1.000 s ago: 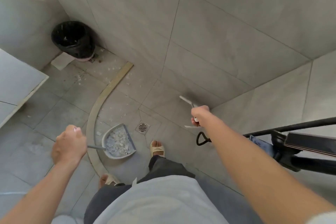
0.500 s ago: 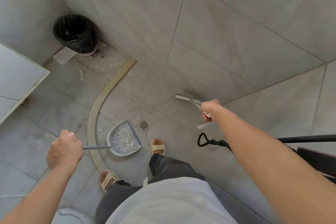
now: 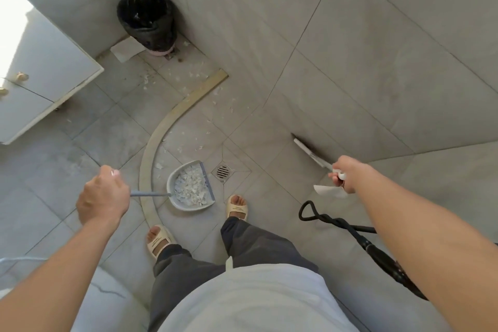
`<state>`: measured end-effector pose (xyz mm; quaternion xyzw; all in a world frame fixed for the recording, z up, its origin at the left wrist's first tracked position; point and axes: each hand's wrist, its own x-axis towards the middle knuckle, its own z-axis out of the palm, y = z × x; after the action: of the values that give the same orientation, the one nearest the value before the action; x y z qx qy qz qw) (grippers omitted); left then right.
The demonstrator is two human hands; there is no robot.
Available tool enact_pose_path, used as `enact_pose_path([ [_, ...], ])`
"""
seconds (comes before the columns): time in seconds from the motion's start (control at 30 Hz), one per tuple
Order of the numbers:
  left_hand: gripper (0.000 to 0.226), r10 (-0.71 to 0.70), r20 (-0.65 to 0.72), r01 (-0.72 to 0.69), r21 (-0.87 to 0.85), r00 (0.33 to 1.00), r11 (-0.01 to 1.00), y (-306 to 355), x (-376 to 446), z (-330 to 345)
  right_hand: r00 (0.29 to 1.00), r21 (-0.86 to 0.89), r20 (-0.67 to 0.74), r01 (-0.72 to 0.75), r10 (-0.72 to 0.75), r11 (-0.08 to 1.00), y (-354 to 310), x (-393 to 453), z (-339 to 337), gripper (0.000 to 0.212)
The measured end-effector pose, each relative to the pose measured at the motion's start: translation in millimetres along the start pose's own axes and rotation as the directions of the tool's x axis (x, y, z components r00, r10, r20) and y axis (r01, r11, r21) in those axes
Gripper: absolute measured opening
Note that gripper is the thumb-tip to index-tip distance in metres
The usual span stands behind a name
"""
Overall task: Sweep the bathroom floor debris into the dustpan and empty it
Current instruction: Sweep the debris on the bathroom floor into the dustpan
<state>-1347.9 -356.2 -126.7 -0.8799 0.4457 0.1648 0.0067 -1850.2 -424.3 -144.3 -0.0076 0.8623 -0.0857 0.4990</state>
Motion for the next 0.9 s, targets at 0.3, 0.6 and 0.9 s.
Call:
enact_pose_path([
  [0.3, 0.028, 0.018, -0.018, -0.018, 0.000, 1.000, 1.000, 5, 6, 0, 0.987, 0.285, 0.130, -0.124, 0.090, 0.951, 47, -13, 81, 0.020],
  [0.6, 0.027, 0.025, 0.034, -0.024, -0.021, 0.999, 0.999, -3, 5, -3, 0.878, 0.254, 0.478, -0.121, -0.016, 0.960, 65, -55, 79, 0.006],
  [0.9, 0.030, -0.210, 0.018, 0.209, -0.207, 0.978, 0.956, -42, -7, -18, 0.926, -0.040, 0.321, 0.222, -0.198, 0.974, 61, -84, 118, 0.011],
])
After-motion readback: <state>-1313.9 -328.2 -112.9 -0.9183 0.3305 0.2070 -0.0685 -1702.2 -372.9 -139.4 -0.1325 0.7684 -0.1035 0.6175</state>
